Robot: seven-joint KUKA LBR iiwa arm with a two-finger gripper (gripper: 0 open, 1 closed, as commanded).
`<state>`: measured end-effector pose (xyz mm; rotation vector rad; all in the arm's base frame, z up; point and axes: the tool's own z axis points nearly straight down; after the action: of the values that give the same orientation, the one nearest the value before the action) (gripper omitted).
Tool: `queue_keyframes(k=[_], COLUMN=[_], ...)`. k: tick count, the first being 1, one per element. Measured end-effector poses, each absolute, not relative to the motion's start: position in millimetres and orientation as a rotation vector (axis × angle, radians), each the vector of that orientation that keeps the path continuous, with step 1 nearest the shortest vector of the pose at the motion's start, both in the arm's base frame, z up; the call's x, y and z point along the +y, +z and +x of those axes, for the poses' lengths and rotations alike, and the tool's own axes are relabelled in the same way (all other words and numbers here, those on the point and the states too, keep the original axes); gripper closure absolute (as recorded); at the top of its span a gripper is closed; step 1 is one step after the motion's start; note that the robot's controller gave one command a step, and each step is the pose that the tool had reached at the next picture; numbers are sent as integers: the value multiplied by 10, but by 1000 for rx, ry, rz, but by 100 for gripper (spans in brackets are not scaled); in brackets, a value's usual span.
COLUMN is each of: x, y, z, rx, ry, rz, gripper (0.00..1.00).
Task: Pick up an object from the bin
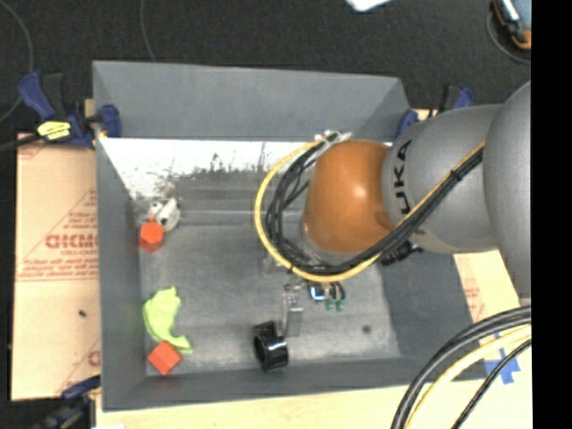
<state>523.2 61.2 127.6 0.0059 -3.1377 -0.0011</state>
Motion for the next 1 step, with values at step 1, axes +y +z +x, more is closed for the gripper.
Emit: queue_keyframes(k=[1], x=[610], y=[1320], z=[5251], rx=[-3146], ry=[-2], rz=[1], gripper=[0])
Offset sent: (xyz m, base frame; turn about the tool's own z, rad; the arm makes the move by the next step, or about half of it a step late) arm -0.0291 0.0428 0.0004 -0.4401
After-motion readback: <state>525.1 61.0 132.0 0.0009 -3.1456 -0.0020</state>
